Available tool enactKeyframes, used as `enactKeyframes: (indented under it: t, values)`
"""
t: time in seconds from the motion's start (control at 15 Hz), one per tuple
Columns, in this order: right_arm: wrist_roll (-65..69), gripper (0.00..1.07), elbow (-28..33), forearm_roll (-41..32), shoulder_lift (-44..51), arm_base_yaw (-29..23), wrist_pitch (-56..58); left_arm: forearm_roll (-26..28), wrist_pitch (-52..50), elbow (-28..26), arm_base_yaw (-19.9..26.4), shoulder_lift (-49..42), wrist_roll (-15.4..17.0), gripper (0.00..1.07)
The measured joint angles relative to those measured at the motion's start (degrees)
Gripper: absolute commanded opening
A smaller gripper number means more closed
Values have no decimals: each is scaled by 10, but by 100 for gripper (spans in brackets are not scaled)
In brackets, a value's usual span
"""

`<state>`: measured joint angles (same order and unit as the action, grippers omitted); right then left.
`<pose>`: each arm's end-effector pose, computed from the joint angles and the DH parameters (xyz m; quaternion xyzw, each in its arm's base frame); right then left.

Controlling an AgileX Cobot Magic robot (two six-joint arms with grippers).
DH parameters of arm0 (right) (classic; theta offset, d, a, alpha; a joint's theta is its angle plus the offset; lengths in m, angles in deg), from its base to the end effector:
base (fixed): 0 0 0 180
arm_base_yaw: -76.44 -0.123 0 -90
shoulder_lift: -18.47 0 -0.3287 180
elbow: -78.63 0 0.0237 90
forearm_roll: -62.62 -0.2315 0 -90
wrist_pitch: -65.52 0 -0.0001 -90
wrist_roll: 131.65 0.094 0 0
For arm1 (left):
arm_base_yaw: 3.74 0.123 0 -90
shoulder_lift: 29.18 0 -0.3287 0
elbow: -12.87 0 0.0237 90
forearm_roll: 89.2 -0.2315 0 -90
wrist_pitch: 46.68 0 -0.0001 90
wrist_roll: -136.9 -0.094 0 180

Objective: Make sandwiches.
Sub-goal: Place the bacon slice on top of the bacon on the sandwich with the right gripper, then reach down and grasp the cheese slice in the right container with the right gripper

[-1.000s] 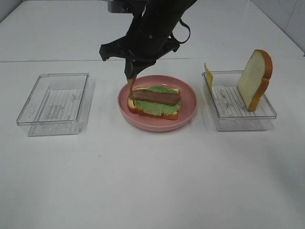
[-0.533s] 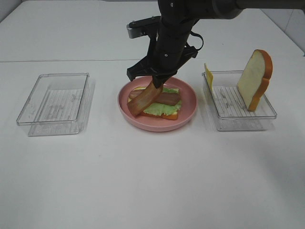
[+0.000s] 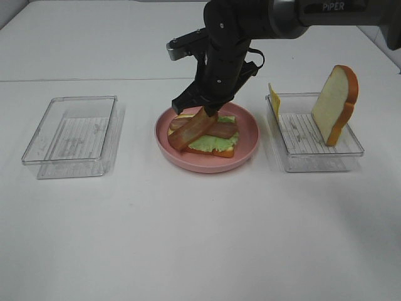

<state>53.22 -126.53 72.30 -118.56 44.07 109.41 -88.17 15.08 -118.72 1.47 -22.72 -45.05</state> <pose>0.4307 0.2600 0.1979 -0.2774 0.9351 0.0005 0.2206 -0.0665 -0.0076 0.2704 -0.0237 0.8506 0.0238 0.5248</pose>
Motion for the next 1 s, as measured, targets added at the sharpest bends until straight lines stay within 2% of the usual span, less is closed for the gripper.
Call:
enactKeyframes:
  t: [0.13,0.2,0.33,0.4,0.47,0.53,0.8,1.0]
  values:
    - [0,0,0,3,0,0,-1,0,0,0,0,0,0,100]
    - [0,5,-1,10,-2,0,-2,0,0,0,0,0,0,100]
    - [0,31,-1,18,-5,0,-5,0,0,0,0,0,0,100]
    - [-1,60,-1,21,-5,0,-6,0,0,0,0,0,0,100]
    - [-3,93,-1,30,-5,0,-7,0,0,0,0,0,-1,100]
    - [-13,98,-1,45,-5,0,-3,0,0,0,0,0,-2,100]
    - [-14,98,-4,55,18,0,25,0,0,0,0,0,-2,100]
    - [-19,98,-46,60,65,0,84,0,0,0,0,0,-2,100]
